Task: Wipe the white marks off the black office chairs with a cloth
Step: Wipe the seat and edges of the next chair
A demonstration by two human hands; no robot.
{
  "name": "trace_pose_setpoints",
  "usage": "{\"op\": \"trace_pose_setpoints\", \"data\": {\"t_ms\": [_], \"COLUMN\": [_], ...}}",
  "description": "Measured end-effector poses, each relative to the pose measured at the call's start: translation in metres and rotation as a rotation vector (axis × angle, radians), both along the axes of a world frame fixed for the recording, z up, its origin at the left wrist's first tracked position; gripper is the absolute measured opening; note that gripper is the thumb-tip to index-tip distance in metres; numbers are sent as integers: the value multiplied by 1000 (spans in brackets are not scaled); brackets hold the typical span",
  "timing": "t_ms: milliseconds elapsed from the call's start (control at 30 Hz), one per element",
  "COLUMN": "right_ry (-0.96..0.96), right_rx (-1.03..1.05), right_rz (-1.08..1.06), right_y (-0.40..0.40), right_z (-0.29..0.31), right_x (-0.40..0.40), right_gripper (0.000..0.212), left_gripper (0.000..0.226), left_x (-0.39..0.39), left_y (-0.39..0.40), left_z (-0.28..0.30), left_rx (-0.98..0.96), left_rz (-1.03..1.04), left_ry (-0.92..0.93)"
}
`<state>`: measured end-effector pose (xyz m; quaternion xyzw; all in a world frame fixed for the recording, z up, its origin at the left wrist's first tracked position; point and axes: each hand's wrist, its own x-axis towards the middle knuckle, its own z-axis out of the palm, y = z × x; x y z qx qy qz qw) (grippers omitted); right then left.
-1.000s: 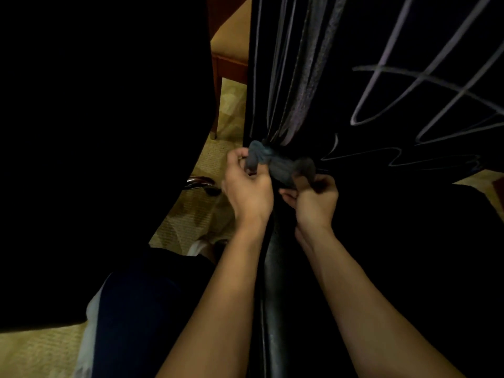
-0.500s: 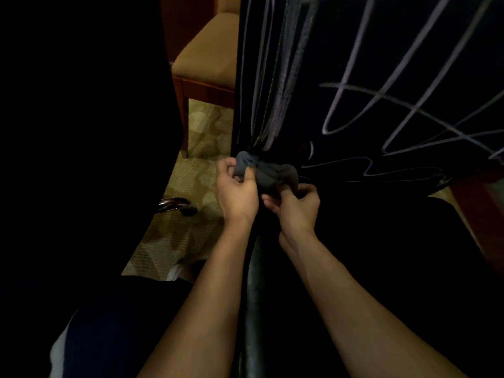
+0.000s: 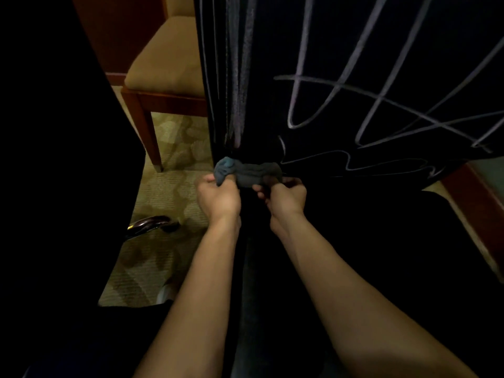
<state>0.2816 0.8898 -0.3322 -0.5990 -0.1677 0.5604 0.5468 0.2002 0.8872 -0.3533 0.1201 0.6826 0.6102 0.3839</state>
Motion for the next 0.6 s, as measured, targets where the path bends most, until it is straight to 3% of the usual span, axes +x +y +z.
{"op": "trace_pose_setpoints", "data": {"t_ms": [100,267,367,467,567,600], "right_ry": [111,40,-43,-208,-297,-320], "right_rx": [8,-25,-44,-56,-48,-49], "right_rz": [-101,-299,-146,-42,-38,-43], "right_y": [10,23,31,41,41,39], "right_z": [4,-3,-11,-17,-13,-12], "right_x": [20,83,69,41,42,48], "right_gripper": [26,17,2,15,6,13], "left_gripper": [25,25,25,23,29,30], "left_x": [27,85,74,52,53,55], "left_y": [18,27,34,40,37,35], "left_z": [7,8,2,-4,-4,-4], "left_rx": [15,-14,72,139,160,168], "left_rz": [23,-112,-72,-34,-45,-43], "left_ry": [-148,-214,-274,-259,-211,-210]}}
